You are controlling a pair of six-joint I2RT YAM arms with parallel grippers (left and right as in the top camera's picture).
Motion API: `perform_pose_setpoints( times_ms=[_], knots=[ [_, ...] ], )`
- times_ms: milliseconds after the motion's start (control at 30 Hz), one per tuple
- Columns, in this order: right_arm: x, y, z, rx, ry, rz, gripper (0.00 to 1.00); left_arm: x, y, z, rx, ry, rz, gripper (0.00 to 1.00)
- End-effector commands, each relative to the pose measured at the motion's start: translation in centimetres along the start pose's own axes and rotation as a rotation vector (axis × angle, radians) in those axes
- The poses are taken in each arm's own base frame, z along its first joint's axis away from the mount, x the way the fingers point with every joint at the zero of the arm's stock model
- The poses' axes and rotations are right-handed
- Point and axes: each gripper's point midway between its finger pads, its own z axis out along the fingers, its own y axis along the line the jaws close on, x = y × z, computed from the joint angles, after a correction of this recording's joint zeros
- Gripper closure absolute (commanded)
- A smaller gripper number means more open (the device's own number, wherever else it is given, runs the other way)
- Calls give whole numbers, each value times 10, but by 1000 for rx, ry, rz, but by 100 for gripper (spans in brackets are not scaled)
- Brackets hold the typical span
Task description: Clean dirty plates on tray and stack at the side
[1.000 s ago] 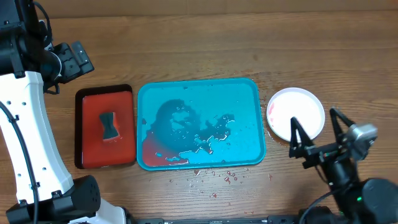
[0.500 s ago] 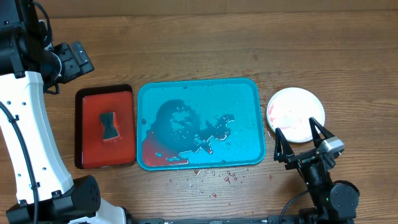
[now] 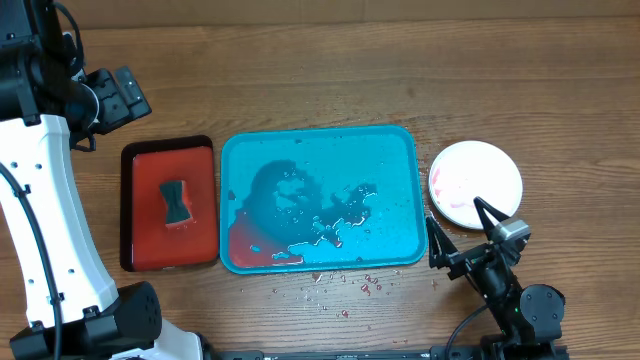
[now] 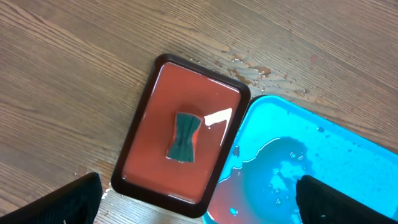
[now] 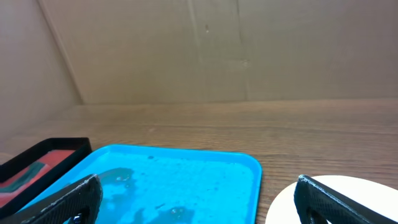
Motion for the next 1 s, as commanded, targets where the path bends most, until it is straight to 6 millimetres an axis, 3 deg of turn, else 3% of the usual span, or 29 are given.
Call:
perform_pose_setpoints(
  times_ms=[0,433,533,633,767,833,967],
  knots=[
    [3,3,0,-22,1,-2,0,0,-2,0,6,0,-9,0],
    [3,3,0,-22,1,-2,0,0,-2,0,6,-1,-9,0],
    [3,3,0,-22,1,-2,0,3,-8,-12,22,-28,7,0],
    [2,3,0,-22,1,-2,0,11,-18,-38,59,-88,40,0],
    [2,3,0,-22,1,-2,0,37,-28,-104,149,-245,103,0],
    [3,3,0,-22,1,-2,0,41,-12,-135,115,-361,139,0],
    [2,3,0,-22,1,-2,0,74,16,-190,130,-537,108,0]
  ],
)
